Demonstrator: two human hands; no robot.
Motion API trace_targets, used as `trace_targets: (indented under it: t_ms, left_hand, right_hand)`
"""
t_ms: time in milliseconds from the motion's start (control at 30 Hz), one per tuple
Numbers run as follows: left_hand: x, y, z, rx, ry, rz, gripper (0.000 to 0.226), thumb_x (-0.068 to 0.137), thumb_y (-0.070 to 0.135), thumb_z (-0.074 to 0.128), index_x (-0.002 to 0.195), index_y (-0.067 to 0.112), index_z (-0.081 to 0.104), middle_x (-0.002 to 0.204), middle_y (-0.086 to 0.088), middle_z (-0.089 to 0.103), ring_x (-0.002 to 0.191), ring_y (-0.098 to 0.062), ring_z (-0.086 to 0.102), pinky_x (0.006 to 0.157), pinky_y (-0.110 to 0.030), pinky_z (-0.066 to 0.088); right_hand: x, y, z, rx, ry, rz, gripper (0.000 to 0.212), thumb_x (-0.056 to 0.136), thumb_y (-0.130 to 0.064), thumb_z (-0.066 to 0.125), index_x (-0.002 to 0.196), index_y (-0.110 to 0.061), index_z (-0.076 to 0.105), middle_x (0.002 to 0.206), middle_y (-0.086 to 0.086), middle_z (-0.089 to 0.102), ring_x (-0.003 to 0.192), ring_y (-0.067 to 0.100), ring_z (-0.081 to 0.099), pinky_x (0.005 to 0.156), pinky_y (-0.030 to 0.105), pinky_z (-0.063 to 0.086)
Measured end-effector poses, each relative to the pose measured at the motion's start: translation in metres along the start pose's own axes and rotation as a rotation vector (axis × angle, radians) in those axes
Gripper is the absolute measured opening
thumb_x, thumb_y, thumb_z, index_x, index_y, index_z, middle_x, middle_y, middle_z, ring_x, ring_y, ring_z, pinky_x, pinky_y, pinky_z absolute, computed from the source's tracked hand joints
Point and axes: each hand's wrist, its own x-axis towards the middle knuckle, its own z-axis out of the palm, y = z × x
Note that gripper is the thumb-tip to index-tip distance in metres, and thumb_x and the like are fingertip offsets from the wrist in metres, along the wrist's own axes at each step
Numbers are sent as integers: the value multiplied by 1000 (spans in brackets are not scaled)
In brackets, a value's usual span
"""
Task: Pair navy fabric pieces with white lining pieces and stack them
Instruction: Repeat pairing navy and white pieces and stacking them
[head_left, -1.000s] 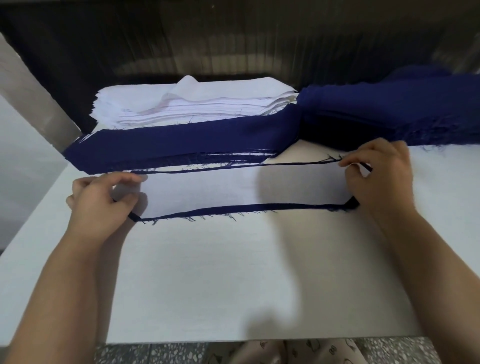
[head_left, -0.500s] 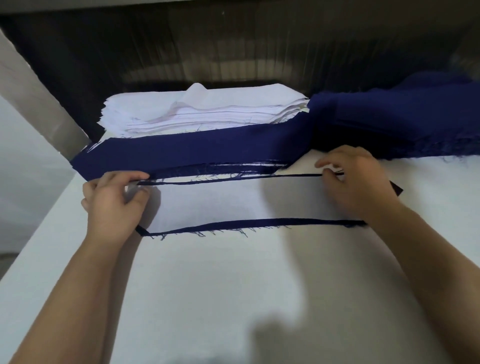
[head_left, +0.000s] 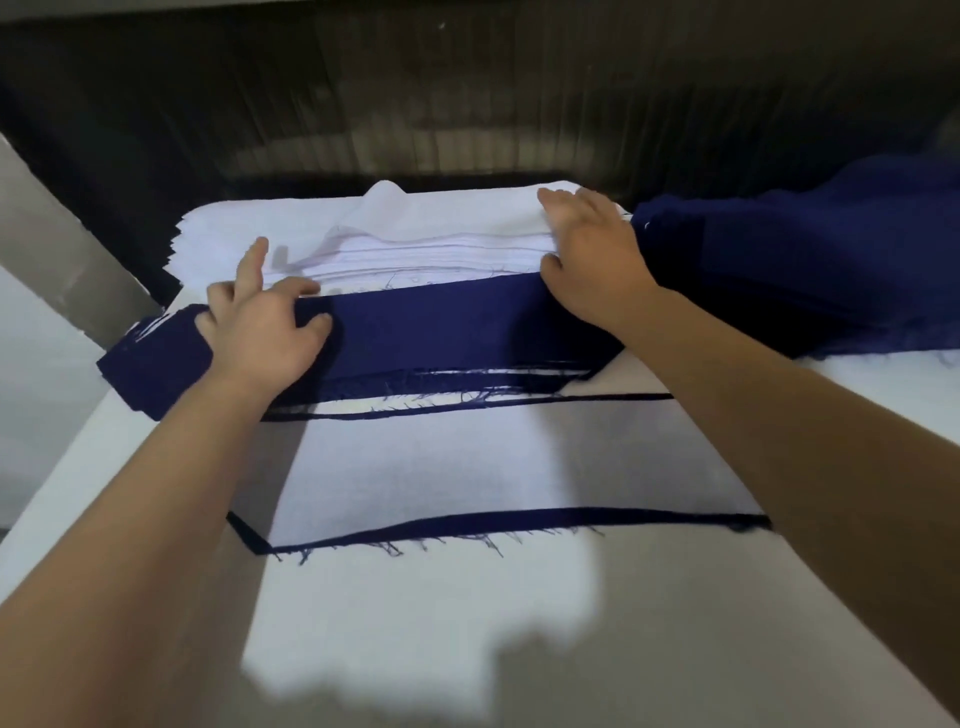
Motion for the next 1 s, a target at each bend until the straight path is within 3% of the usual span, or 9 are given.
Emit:
trace_targets:
  t_ms: [167, 333, 467, 600, 667, 767, 867, 933, 1000]
  left_hand:
    - [23, 8, 4, 3, -24, 15, 37, 90, 25, 61, 127, 21, 58, 161, 5, 10, 136, -40, 22, 108, -49, 20]
    - [24, 10, 10, -81, -27, 21, 44, 92, 23, 60, 135, 17, 51, 156, 5, 27, 133, -39, 31, 109, -46, 23]
    - [19, 6, 7, -181, 87, 106, 40, 89, 10, 60, 128, 7, 56, 140, -8, 44, 115, -35, 52, 99, -36, 36]
    - [13, 2, -3, -238, 188, 121, 40, 89, 5, 58, 128, 2, 56, 138, -8, 42, 82, -22, 61, 83, -24, 36]
    - [7, 1, -6, -259, 220, 131, 39, 89, 6, 57, 128, 2, 56, 139, -6, 41, 72, -6, 57, 81, -22, 35]
    - [-6, -2, -10, -325, 261, 154, 36, 91, 5, 55, 127, 2, 57, 135, -6, 40, 71, -2, 57, 83, -21, 37]
    - [-26, -8, -10, -380, 334, 181, 28, 93, 5, 55, 119, 2, 64, 120, 3, 46, 77, -1, 57, 81, -16, 39]
    - [-42, -12, -8, -441, 337, 219, 23, 94, 5, 53, 113, 3, 67, 106, 17, 45, 80, 0, 61, 87, -25, 47]
    - [-57, -17, -5, -485, 310, 271, 22, 95, 5, 52, 109, 4, 69, 102, 21, 46, 82, -24, 65, 88, -43, 51]
  right_hand:
    - [14, 2, 10, -99, -49, 56, 57, 95, -15, 40, 148, -16, 19, 141, 10, 43, 134, 30, 27, 105, 45, 23]
    - [16, 6, 9, -199, 125, -12, 17, 94, -8, 42, 99, -16, 56, 112, 11, 57, 109, 32, 43, 83, 35, 30]
    - [16, 8, 4, -184, 162, -27, 27, 98, -15, 42, 99, -13, 69, 112, 8, 57, 106, 30, 43, 75, 33, 32]
    - [9, 5, -5, 19, 255, 19, 23, 92, -9, 45, 87, -9, 68, 103, 5, 61, 99, 25, 52, 64, 31, 40]
    - [4, 4, -14, 169, 282, 80, 24, 93, -15, 48, 99, -17, 71, 110, 0, 66, 101, 22, 58, 77, 32, 46]
    - [-8, 2, -28, 388, 332, 105, 23, 94, -17, 50, 107, -20, 69, 111, -3, 67, 93, 18, 64, 87, 31, 48]
    - [-33, 4, -33, 506, 341, 72, 19, 95, -15, 52, 106, -19, 66, 96, -3, 68, 71, 10, 66, 73, 25, 52]
    - [-53, 8, -33, 530, 318, 70, 18, 94, -14, 53, 107, -19, 65, 94, -7, 64, 70, 6, 65, 64, 18, 49]
    - [-73, 13, -34, 521, 280, 49, 19, 93, -11, 54, 107, -18, 65, 101, -8, 64, 75, 9, 67, 67, 21, 52]
